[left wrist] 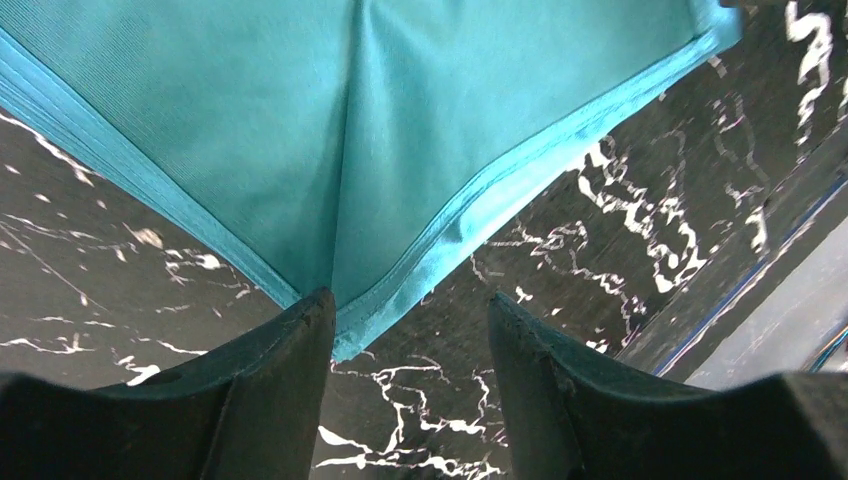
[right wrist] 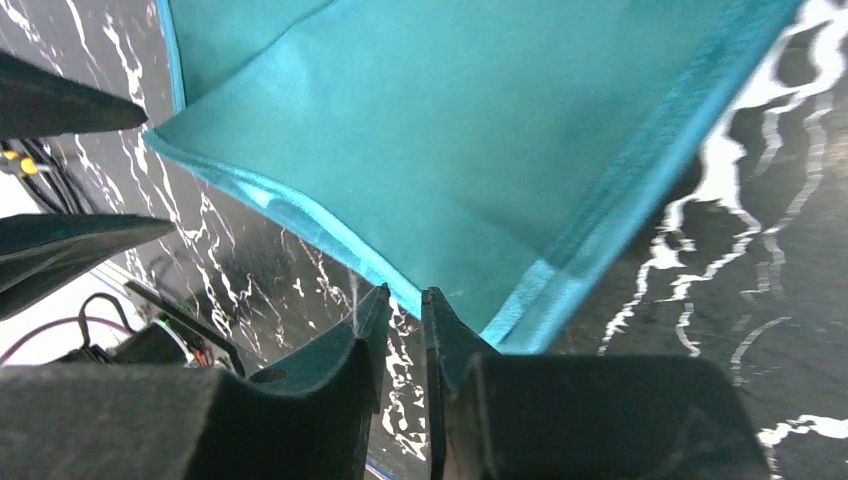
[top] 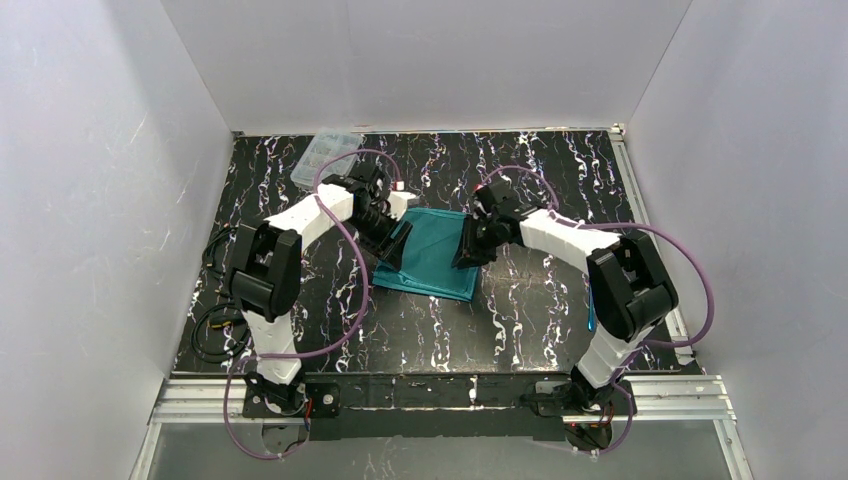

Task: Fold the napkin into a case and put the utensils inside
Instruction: Smooth out the upper triangle-folded napkin at the center of the board.

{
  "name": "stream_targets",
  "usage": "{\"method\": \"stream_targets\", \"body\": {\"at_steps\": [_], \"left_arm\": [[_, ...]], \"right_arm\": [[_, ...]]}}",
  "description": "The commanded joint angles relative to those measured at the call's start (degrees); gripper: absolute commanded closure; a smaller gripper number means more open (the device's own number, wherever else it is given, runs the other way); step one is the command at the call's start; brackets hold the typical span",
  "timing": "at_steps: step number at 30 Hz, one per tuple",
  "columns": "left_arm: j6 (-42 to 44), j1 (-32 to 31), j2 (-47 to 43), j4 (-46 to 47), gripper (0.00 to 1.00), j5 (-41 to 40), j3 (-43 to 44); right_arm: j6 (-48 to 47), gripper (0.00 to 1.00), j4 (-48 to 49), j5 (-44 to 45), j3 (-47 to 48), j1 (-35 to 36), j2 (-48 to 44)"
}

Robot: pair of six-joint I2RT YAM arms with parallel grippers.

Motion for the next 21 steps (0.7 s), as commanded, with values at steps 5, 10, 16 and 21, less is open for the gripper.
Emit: {"method": "stream_targets", "body": {"at_steps": [5, 10, 16, 21], "left_arm": [[5.8, -0.7, -5.2, 2.2, 0.45, -7.6, -5.1], [7.6, -0.6, -6.1, 4.5, 0.5, -11.1, -7.5], [8.2, -0.7, -7.9, 7.1, 0.6, -12.2, -9.9], [8.9, -0.7, -9.0, 10.2, 0.66, -13.9, -12.3]], "right_arm": [[3.4, 0.61, 0.5, 3.1, -3.4, 2.4, -2.8], [4.6, 0.61, 0.4, 3.3, -5.7, 2.7, -3.5], [5.9, 0.61, 1.2, 2.7, -7.6, 2.7, -3.8], [6.0, 0.62, 0.4, 2.9, -7.9, 2.7, -4.3]]}}
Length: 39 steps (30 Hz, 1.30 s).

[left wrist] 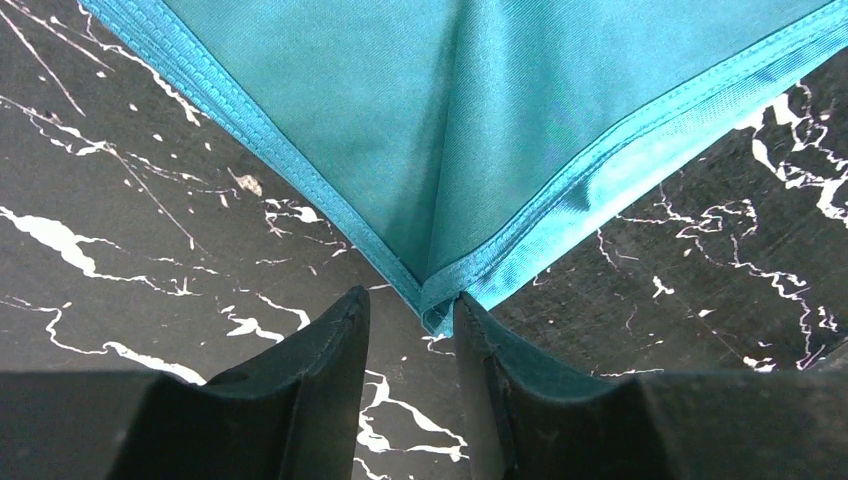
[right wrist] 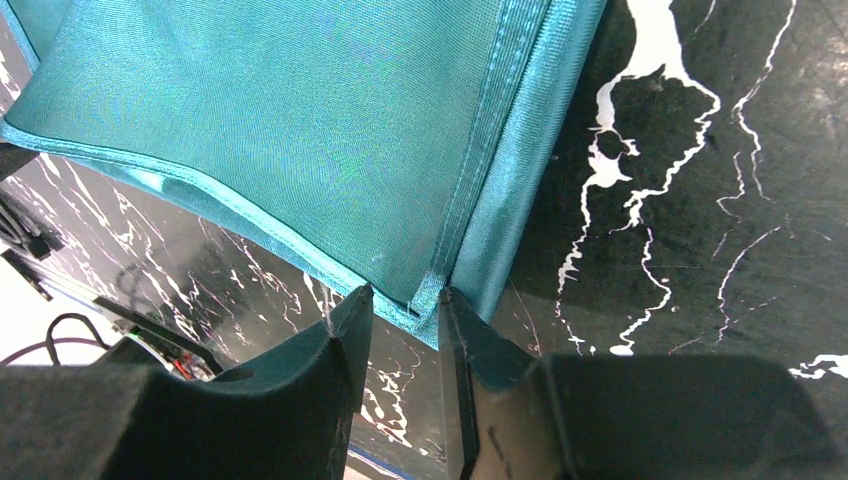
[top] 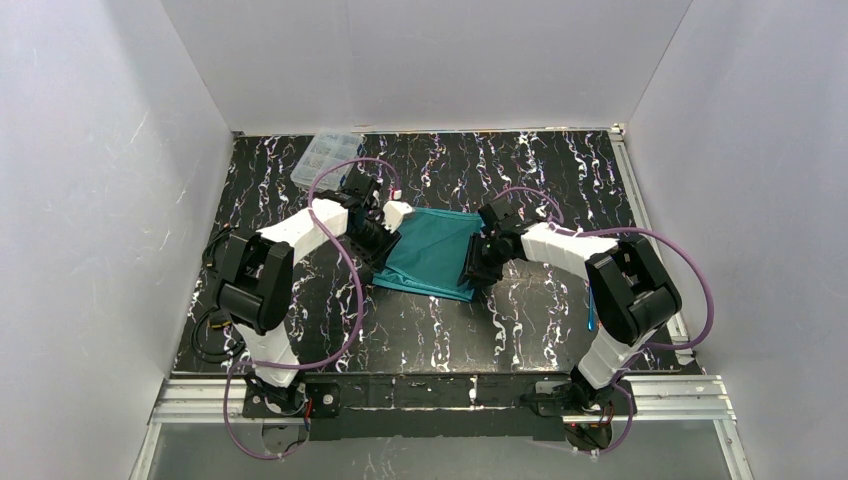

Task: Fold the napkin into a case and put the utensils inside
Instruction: Smooth out the upper triangle-folded napkin at the center of the board.

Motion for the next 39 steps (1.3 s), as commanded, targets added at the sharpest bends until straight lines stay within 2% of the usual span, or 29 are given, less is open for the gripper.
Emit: {"method": "stream_targets", "body": {"at_steps": [1, 12, 23, 39], "left_arm": [[1.6, 0.0, -3.6, 2.8, 0.66, -1.9, -2.2], [3.1, -0.1, -4.8, 6.7, 0.69, -4.0, -6.5], [4.7, -2.7, -6.6, 10.6, 0.69, -7.1, -9.9], [6.9, -4.8, -8.0, 11.7, 0.69, -9.1, -11.1]], "right_arm": [[0.8, 0.61, 0.1, 0.4, -0.4, 0.1, -2.8], [2.5, 0.62, -1.6, 0.8, -1.0, 0.1, -3.9], [4.6, 0.63, 2.5, -0.8, -3.0, 0.1, -2.4], [7.1, 0.72, 5.3, -1.2, -5.6, 0.1, -1.9]]}}
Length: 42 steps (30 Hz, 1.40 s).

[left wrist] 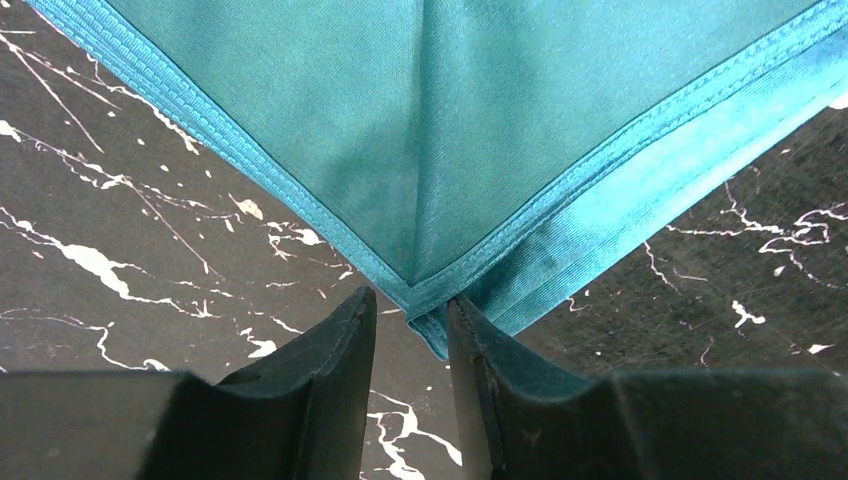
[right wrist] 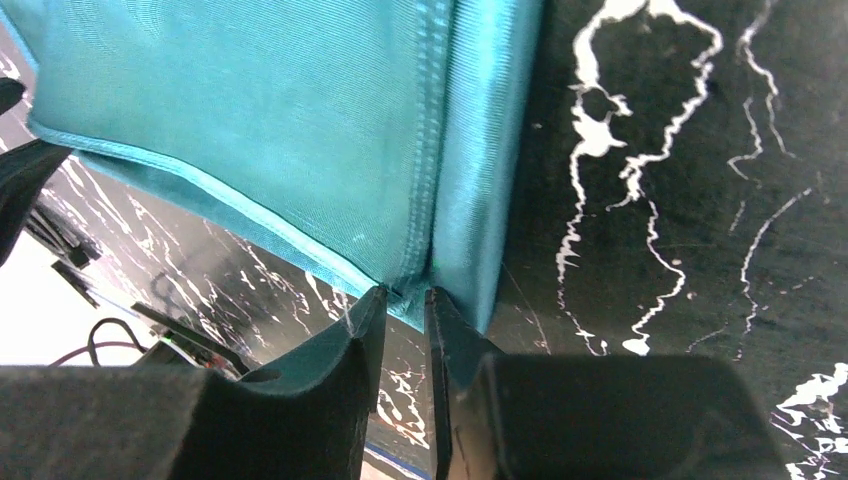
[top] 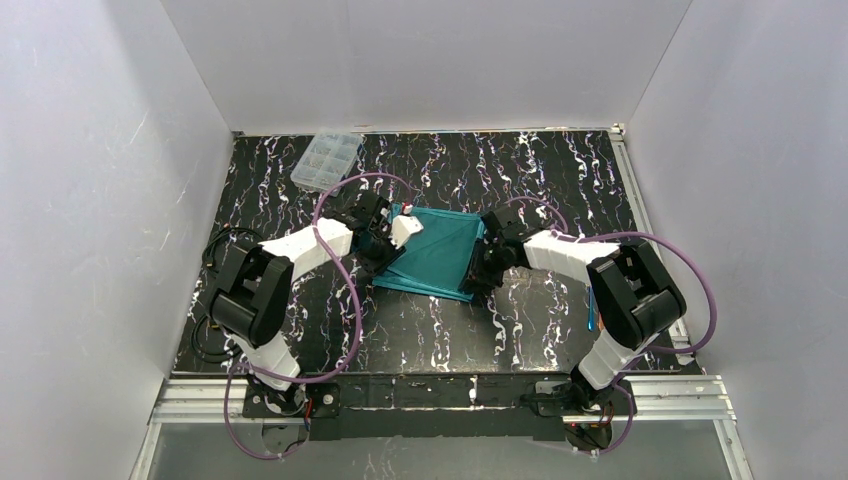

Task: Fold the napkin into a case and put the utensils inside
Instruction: Smooth out the upper triangle-folded napkin at the center of the board.

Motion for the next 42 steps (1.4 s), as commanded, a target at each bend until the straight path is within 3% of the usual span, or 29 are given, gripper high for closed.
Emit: {"method": "stream_targets", "body": {"at_steps": [1, 12, 17, 24, 37, 42], "left_arm": [[1.8, -0.2, -3.6, -0.6, 0.69, -1.3, -1.1], [1.8, -0.3, -4.8, -1.3, 0.69, -0.8, -0.8], [1.8, -0.5, -4.4, -1.3, 0.69, -0.5, -0.9], [2.1, -1.0, -4.1, -1.4, 0.69, -0.3, -1.0], [3.4, -1.1, -4.4, -1.4, 0.72, 0.4, -1.8], [4.7, -1.1, -4.8, -2.3, 0.73, 1.0, -2.0]], "right_arm": [[1.8, 0.73, 1.5, 0.0, -1.9, 0.0, -0.3], [5.3, 0.76, 6.7, -0.9, -4.3, 0.1, -1.2], [5.9, 0.62, 7.2, -0.9, -4.4, 0.1, -1.1], [6.6, 0.62, 7.6, 0.2, -4.9, 0.0, -1.7], [7.5, 0.76, 9.1, 0.9, -4.3, 0.0, -0.7], [7.4, 0.92, 8.8, 1.2, -3.4, 0.0, -1.8]]}}
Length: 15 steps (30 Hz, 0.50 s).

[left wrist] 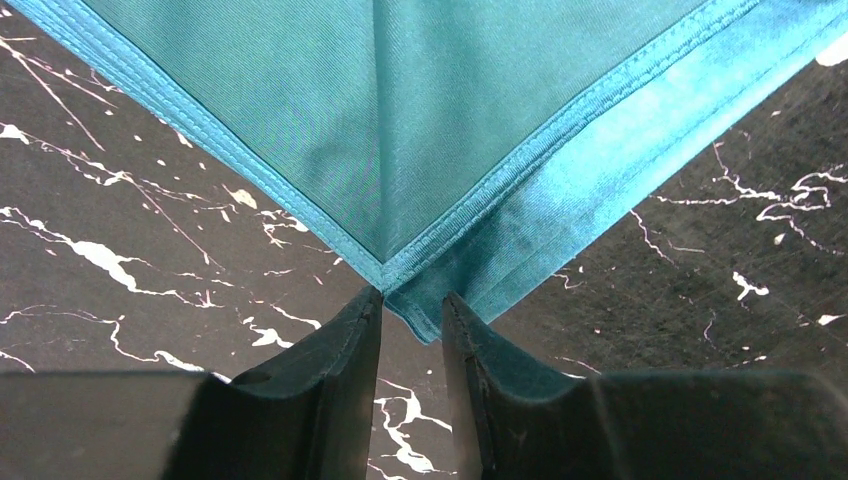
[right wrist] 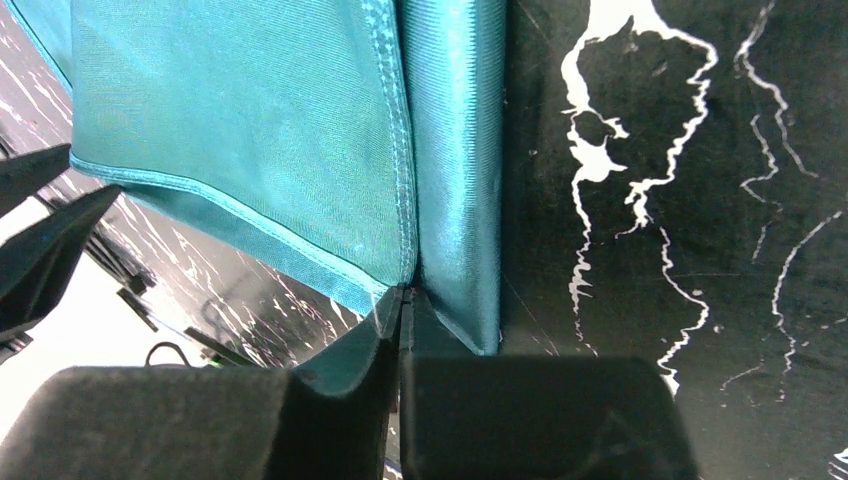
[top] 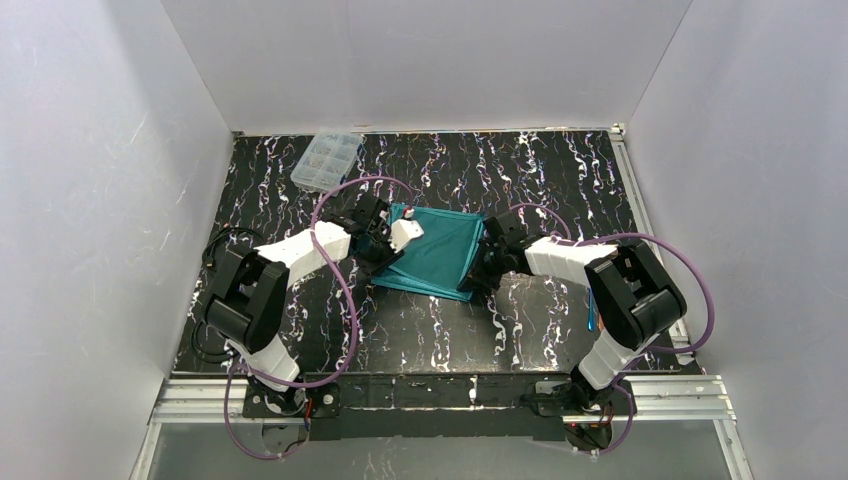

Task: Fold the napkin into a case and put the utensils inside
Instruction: Smooth out the upper triangle-folded napkin at the center of the board.

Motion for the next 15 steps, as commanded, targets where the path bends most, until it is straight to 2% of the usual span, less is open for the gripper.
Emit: {"method": "stream_targets", "body": {"at_steps": [1, 11, 15], "left_arm": [[1.7, -0.3, -2.5, -2.5, 0.73, 1.5, -0.4], [2.0, -0.3, -4.1, -4.4, 0.73, 1.6, 0.4], [2.3, -0.3, -5.2, -5.4, 0.66, 1.6, 0.8]], "right_arm": [[0.1, 0.97, 0.7, 1.1, 1.0, 0.0, -2.3], [-1.1, 0.99, -2.5, 1.7, 1.5, -0.1, -6.1], [-2.1, 0.99, -4.8, 2.3, 1.9, -0.2, -7.5]]}}
